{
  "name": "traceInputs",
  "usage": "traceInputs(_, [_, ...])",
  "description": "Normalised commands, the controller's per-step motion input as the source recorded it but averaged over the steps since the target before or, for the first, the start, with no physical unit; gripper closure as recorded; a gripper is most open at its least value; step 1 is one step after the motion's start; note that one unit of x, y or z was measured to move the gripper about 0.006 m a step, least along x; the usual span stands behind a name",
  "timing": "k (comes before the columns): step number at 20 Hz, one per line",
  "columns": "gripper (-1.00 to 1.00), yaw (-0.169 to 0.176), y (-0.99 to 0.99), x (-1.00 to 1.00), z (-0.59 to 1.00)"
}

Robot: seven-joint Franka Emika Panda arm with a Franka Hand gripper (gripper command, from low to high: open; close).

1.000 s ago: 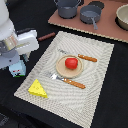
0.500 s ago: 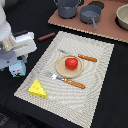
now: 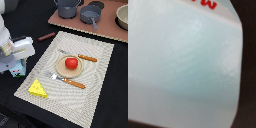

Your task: Interact with the objects in diverse but meaningful ways.

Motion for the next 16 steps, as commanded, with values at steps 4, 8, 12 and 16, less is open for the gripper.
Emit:
traceInputs(4, [1.0, 0.001, 0.15, -0.11, -0.15])
traceInputs(8, [1.0, 0.001, 0.13, -0.1, -0.13])
traceInputs(12, [1.0, 0.0, 0.21, 0.13, 0.3])
traceInputs(16, [1.0, -0.006, 0.66, 0.79, 1.0])
